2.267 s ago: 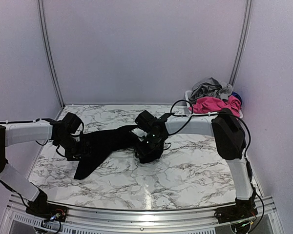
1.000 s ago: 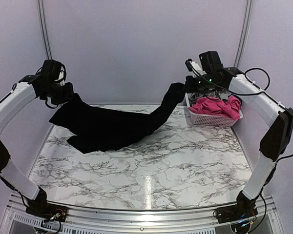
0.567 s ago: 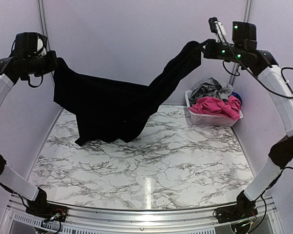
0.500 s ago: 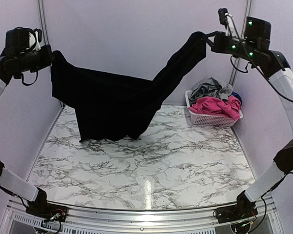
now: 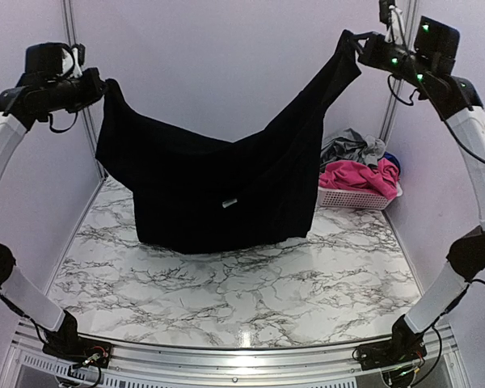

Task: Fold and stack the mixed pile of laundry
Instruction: Pick up the crumpled T-shirt from the center of the board, then place the crumpled T-shirt at the center of the board.

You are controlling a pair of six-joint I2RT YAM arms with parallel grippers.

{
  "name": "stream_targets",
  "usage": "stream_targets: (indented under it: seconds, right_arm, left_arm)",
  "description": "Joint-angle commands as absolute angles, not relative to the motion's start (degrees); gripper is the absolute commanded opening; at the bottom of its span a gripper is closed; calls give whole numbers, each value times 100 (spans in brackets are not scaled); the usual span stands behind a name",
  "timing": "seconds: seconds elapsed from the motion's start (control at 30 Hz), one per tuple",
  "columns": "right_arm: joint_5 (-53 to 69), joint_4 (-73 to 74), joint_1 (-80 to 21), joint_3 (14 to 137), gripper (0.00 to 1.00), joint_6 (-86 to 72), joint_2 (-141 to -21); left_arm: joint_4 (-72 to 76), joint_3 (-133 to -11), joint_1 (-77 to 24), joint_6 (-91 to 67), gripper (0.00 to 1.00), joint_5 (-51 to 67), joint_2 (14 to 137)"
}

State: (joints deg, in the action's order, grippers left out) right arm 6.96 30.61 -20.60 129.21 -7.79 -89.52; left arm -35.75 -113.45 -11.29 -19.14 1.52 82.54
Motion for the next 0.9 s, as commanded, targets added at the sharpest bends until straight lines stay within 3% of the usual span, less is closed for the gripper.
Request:
stream_targets:
  seconds: [0.0,0.2,0.37,0.53,0.7,0.87]
  right_arm:
    - [678,2785,-1406,13086,0,-1389,-9769]
    - [2303,1697,-1438,14667,0,-2945,-11420]
    - [2839,645,-1912,14643,0,-3659,-11637]
    - [2951,640,-1639,14361,0,-3917,-11645]
    - [3034,1038,-1051,14151,2,-3878,-12248]
    - [3461,2420,-996,14590,76,-3482,-12897]
  left_arm:
    - [-3822,-11672,-1055,-2149,0,-171,8660]
    - [-3837,-12330,-803,-2368,0,-623,8357]
    - [-3337,-12567,-817,-2311,0,860,7744]
    - [-3204,-12171,-894,-2697,0,1840,7353]
    - [-2989,-10756,-2542,-2587,0,1316,7254]
    - [-2918,-10090,-4125,-2478,0,698,8412]
